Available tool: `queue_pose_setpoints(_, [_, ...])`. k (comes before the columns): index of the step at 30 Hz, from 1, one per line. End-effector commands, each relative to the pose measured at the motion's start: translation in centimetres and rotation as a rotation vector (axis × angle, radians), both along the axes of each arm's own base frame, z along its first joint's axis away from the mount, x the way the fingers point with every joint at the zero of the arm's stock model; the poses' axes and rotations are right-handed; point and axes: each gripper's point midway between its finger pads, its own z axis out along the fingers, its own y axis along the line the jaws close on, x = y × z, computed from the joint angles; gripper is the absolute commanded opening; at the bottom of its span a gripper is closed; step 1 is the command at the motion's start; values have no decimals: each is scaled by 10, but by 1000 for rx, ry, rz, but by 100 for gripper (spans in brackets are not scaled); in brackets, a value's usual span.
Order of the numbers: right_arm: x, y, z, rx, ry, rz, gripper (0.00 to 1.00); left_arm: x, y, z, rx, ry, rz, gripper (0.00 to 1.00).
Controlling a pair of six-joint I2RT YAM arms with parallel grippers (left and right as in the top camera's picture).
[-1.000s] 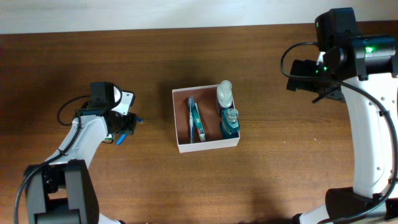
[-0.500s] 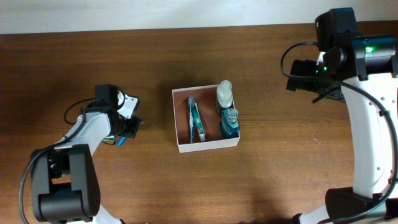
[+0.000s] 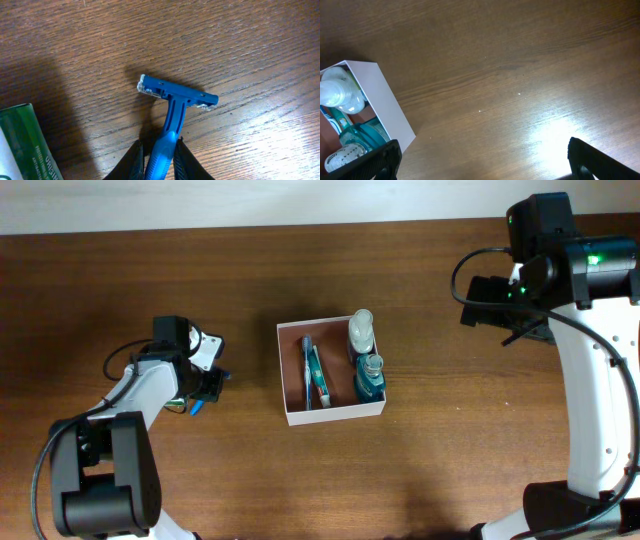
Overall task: Pack container
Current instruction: 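Lower the left gripper and close it on the razor handle, then lift the razor and carry it into the pink box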
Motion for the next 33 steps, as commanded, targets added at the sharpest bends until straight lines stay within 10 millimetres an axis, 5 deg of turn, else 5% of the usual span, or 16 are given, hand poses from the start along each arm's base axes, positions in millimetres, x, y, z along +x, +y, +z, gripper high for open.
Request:
queue_pose_setpoints(1, [1,-4,3,-15,-10,-8,98,-9,-1,-8,-25,42,38,20])
queue_pose_setpoints(7, [1,-4,3,-15,-10,-8,98,-7,-1,-4,-35,51,75,19])
queue_pose_setpoints(22, [1,-4,3,-15,-10,-8,99,11,-3,52,-87,-6,204,4])
queue_pose_setpoints(25, [1,-4,3,-15,-10,-8,98,16,-17,72,-180,-44,195,1])
queue_pose_setpoints(33, [1,-4,3,-15,-10,-8,98,27,-62,164,-407,-220,178,1])
